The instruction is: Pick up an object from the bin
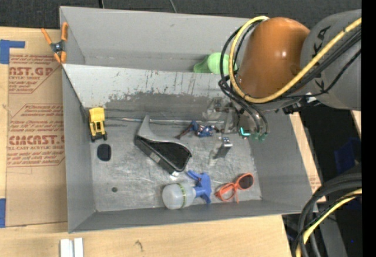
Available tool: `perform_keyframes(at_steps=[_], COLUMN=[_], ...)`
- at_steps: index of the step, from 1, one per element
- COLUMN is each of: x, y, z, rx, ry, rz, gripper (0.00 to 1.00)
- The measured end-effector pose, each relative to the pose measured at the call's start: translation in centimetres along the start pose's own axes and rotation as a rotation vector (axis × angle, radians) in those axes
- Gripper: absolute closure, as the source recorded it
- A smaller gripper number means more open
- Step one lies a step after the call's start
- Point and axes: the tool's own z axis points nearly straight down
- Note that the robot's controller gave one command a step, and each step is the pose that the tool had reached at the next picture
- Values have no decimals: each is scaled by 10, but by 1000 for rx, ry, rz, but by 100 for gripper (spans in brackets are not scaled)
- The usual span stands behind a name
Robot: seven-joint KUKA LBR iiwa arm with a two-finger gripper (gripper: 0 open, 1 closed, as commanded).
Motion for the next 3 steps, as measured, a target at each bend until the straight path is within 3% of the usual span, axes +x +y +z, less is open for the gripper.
perform_keyframes(at_steps=[1, 2, 3], x=[-2, -41, -38], y=[0, -38, -70], z=[-4, 40, 49], rx=[0, -1, 0], ry=[-8, -15, -5], rz=[0, 16, 72], gripper=[0, 0, 0])
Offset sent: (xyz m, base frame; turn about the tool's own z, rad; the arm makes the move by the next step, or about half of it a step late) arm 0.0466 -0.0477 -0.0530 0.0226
